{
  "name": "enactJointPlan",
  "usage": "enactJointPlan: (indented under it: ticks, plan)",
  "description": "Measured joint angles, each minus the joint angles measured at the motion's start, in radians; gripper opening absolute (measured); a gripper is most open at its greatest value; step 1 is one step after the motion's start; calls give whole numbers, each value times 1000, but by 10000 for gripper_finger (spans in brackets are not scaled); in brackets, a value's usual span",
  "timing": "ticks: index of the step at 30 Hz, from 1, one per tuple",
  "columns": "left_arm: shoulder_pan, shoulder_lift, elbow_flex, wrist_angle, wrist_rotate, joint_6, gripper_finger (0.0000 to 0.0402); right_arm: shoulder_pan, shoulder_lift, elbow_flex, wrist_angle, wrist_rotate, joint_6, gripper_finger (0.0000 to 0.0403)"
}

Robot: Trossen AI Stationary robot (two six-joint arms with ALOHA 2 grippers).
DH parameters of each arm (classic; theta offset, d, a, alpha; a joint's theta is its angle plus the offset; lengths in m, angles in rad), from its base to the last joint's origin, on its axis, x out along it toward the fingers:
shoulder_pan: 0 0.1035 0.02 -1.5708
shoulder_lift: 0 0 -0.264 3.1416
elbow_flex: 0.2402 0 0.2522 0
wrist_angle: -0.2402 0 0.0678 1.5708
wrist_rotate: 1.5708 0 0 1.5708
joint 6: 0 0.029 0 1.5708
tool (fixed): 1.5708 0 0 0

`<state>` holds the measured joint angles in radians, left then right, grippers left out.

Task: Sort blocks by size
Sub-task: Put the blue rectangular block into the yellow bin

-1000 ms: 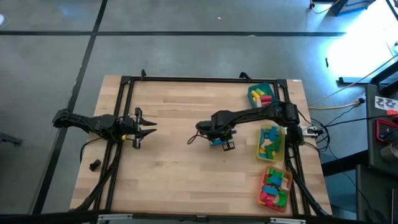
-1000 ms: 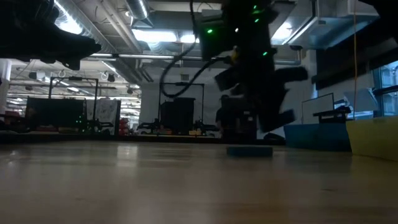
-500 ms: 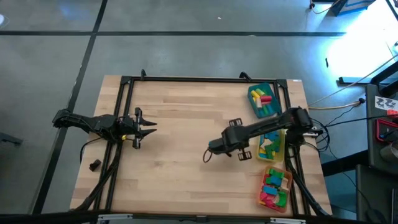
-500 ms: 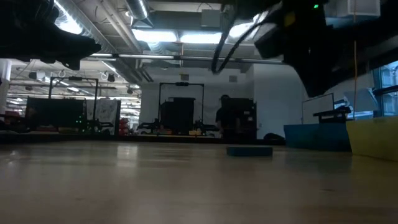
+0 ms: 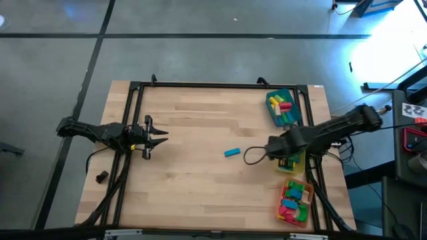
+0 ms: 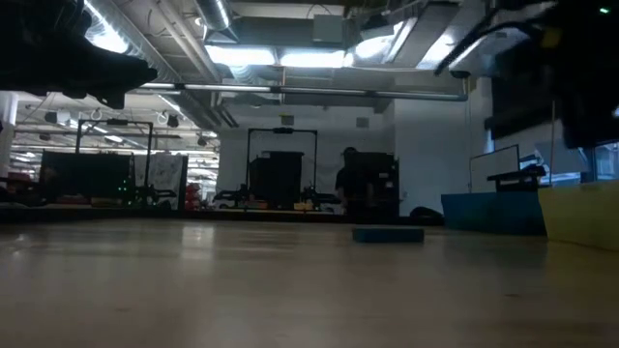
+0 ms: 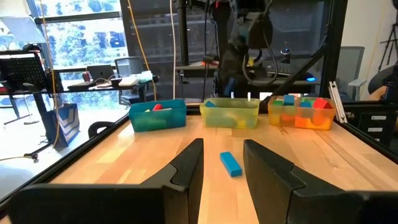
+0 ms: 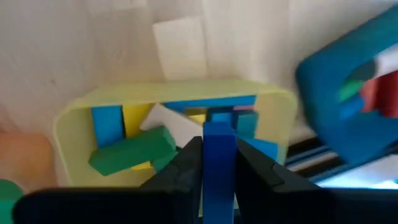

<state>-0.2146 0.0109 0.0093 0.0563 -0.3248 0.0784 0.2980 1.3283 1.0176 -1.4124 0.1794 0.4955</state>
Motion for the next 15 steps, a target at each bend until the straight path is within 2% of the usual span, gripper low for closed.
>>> enactJointPlan:
  ticks: [5, 11, 15]
  plan:
    - [0, 0, 0, 0, 0, 0, 100, -4, -111, -116, 29, -50, 102, 83]
    - [0, 0, 0, 0, 0, 0, 100, -4, -113, -147, 45, -106, 115, 86]
    - [0, 0, 0, 0, 0, 0, 100, -4, -111, -147, 161, -106, 97, 87]
